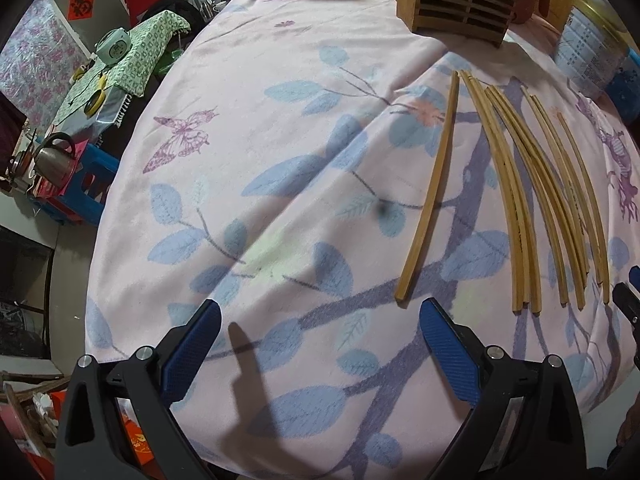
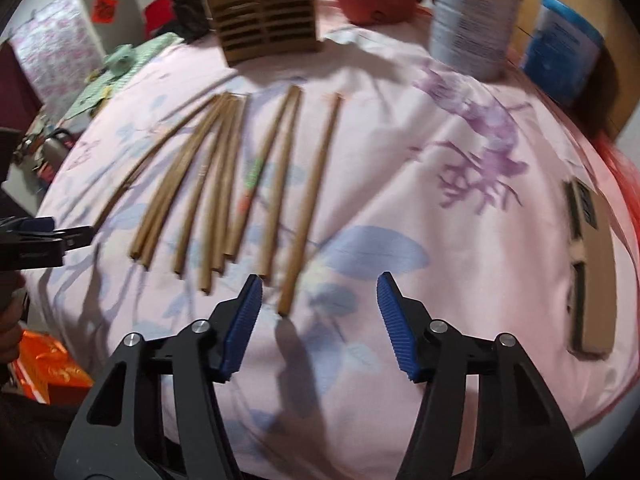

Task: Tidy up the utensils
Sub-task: 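Lower the right tool onto a wooden chopstick and close it, then lift the chopstick with the right tool and carry it to the wooden holder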

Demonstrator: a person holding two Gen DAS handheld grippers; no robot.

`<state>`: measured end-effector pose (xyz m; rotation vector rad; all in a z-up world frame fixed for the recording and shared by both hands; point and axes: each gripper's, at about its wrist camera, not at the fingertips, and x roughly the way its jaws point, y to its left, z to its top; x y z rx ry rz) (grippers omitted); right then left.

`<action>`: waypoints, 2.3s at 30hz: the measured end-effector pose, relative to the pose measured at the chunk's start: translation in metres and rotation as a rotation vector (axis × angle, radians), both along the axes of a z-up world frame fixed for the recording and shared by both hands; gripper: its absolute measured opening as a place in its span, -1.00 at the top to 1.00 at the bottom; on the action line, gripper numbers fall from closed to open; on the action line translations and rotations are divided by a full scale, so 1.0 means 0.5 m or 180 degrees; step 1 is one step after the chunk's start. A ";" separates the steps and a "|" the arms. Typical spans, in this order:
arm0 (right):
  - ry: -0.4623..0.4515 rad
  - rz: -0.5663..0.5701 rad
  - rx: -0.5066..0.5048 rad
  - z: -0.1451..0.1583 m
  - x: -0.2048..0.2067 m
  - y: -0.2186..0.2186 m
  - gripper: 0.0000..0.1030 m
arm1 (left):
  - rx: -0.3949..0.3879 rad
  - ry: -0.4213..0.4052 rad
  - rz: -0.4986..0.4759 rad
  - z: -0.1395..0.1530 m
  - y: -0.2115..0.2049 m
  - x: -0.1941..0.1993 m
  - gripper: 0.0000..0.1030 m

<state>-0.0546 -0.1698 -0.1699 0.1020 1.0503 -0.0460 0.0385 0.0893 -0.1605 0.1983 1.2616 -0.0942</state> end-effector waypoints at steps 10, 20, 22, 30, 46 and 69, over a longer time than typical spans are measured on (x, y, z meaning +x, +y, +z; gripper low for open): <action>-0.0064 0.0170 0.0029 -0.029 0.000 0.021 0.58 | 0.0003 0.0034 0.0019 -0.011 0.033 -0.004 -0.89; -0.0087 -0.0074 0.0081 -0.031 -0.019 -0.013 0.87 | -0.0214 -0.0146 -0.0174 -0.009 0.015 0.008 -0.59; -0.0088 -0.0087 0.0045 -0.031 -0.019 -0.009 0.86 | -0.0318 -0.0205 -0.0202 -0.009 0.007 0.018 -0.50; -0.0104 -0.0189 -0.0024 -0.031 -0.021 -0.001 0.86 | -0.0426 -0.0364 -0.0616 0.001 -0.044 0.007 0.83; -0.1032 -0.0469 -0.0351 0.218 -0.010 -0.019 0.88 | -0.0866 -0.0835 -0.0826 0.251 -0.018 0.065 0.89; -0.1434 -0.0412 0.0045 0.325 0.068 -0.165 0.88 | -0.0839 -0.0593 -0.0787 0.488 -0.185 0.311 0.89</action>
